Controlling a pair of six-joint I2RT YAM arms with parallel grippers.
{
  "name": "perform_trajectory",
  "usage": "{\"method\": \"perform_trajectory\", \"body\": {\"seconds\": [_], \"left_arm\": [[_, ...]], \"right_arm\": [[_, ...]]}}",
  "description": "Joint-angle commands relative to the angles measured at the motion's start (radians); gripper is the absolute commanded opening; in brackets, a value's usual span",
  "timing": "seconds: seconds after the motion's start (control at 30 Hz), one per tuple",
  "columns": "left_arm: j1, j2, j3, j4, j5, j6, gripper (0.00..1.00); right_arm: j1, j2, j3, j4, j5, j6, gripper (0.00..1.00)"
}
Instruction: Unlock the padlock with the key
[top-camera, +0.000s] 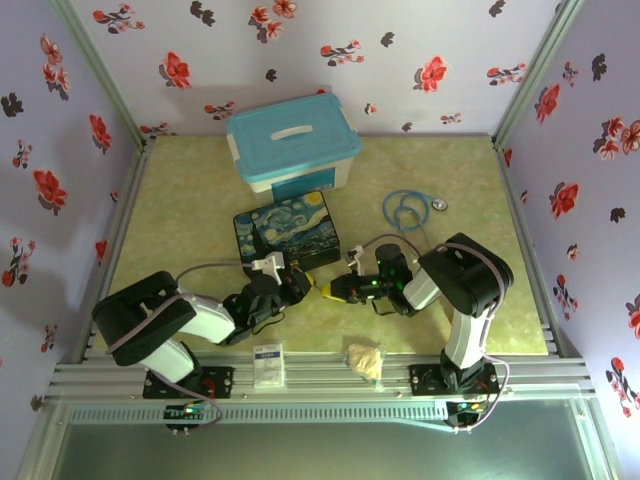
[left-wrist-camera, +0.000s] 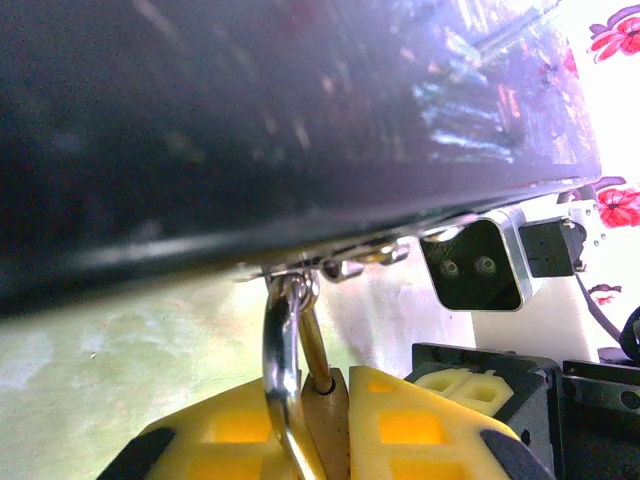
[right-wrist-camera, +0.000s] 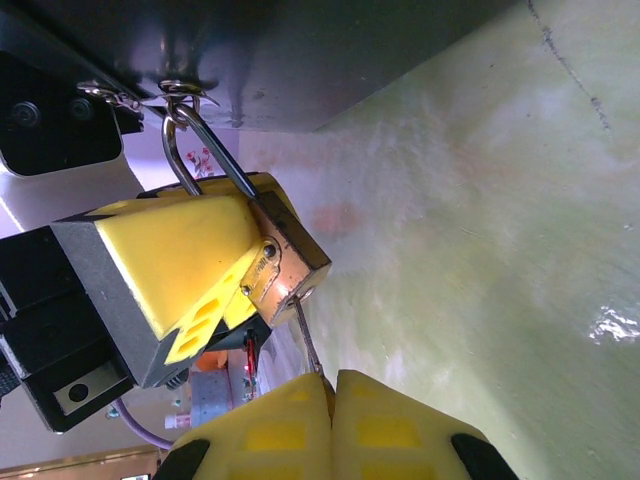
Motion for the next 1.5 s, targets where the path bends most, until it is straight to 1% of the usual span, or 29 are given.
{"method": "perform_trajectory", "body": {"seconds": [0.0, 0.07, 0.1, 0.2, 0.23, 0.3, 0.37, 0.57, 0.67, 0.87, 1.03, 1.13, 1.23, 1.3, 1.47], "left_arm": [[0.011, -0.013, 0.003, 0.079, 0.049, -0.042, 0.0], [0.011, -0.009, 0.008, 0.086, 0.057, -0.048, 0.0], [0.011, -0.008, 0.011, 0.088, 0.061, -0.052, 0.0], [0.012, 0.008, 0.008, 0.12, 0.07, -0.069, 0.0], [0.013, 0.017, 0.004, 0.145, 0.071, -0.075, 0.0], [0.013, 0.03, 0.004, 0.177, 0.076, -0.088, 0.0], [0.013, 0.037, 0.021, 0.167, 0.092, -0.087, 0.0], [0.014, 0.052, 0.024, 0.172, 0.1, -0.091, 0.0], [0.012, 0.053, 0.025, 0.188, 0.114, -0.095, 0.0], [0.013, 0.047, 0.036, 0.203, 0.185, -0.103, 0.0], [0.013, 0.037, 0.036, 0.221, 0.207, -0.117, 0.0], [0.016, 0.025, 0.036, 0.215, 0.209, -0.114, 0.0], [0.02, 0.016, 0.036, 0.215, 0.218, -0.115, 0.0], [0.021, 0.012, 0.067, 0.21, 0.222, -0.12, 0.0], [0.021, 0.018, 0.084, 0.214, 0.239, -0.129, 0.0]], "right_arm": [[0.0, -0.003, -0.002, 0.067, -0.015, 0.009, 0.0], [0.006, 0.008, 0.013, 0.086, -0.016, 0.023, 0.0], [0.007, 0.016, 0.014, 0.122, -0.017, 0.041, 0.0], [0.006, 0.065, 0.012, 0.299, -0.026, 0.137, 0.0], [0.005, 0.083, 0.018, 0.331, -0.027, 0.167, 0.0], [0.006, 0.107, 0.027, 0.331, -0.017, 0.17, 0.0], [0.009, 0.115, 0.032, 0.331, -0.005, 0.165, 0.0], [0.008, 0.083, 0.026, 0.331, -0.007, 0.161, 0.0], [0.0, 0.103, 0.03, 0.331, -0.008, 0.16, 0.0], [-0.012, 0.11, 0.062, 0.331, -0.058, 0.171, 0.0], [-0.044, 0.125, 0.067, 0.331, -0.097, 0.179, 0.0], [-0.043, 0.14, 0.076, 0.331, -0.11, 0.187, 0.0], [-0.04, 0.127, 0.072, 0.331, -0.111, 0.186, 0.0], [-0.041, 0.116, 0.071, 0.331, -0.111, 0.189, 0.0], [-0.038, 0.079, 0.079, 0.331, -0.078, 0.216, 0.0]]}}
